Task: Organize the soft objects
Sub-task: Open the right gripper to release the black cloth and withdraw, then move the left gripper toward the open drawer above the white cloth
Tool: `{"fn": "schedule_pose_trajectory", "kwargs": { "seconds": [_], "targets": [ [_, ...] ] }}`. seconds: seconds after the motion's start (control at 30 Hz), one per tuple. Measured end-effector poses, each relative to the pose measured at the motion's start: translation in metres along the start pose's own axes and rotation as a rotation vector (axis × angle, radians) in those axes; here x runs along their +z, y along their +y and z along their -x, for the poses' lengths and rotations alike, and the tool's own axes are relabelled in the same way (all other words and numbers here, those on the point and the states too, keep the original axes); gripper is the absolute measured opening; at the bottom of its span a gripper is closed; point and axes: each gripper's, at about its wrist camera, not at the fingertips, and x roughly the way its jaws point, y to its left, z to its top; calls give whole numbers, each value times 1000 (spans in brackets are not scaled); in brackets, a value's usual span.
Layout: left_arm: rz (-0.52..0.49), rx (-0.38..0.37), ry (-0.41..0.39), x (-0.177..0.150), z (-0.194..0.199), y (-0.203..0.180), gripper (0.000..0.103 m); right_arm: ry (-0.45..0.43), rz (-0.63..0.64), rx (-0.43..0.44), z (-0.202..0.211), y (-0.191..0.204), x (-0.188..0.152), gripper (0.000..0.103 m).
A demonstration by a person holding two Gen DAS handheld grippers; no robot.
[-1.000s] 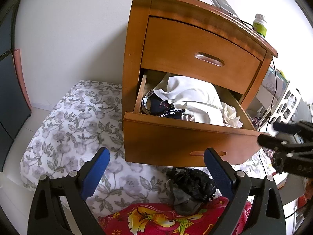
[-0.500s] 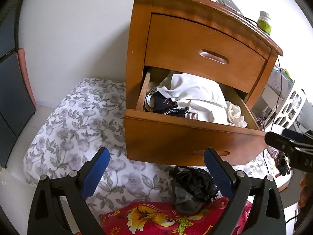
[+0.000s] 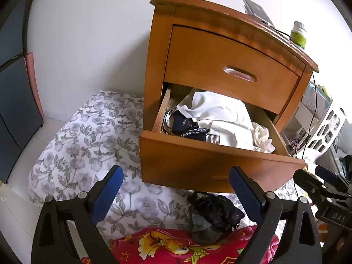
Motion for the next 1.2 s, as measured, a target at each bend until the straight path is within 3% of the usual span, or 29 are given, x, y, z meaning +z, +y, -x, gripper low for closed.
{"fn": "schedule_pose_trajectory", "kwargs": {
  "seconds": [0.27,0.5,0.7,0.87,1.2],
  "targets": [
    [-4,-9,-13,0,5,-12,97,-64,-46,-6,10,-13,0,103],
    [5,-10,-73,6,15,-19,97,-81,-85,49,11,-22,-1,103],
    [-12,1,-105,11,18,-25,97,-100,-87,17,10,-29,-4,103],
    [-16,-24,-95,18,16,-28,97,-122,-84,18,9,-33,-4,103],
    [-90,-2,-56,42,-4,-41,97,-112,-98,31,-4,-38,-3,103]
  ]
}}
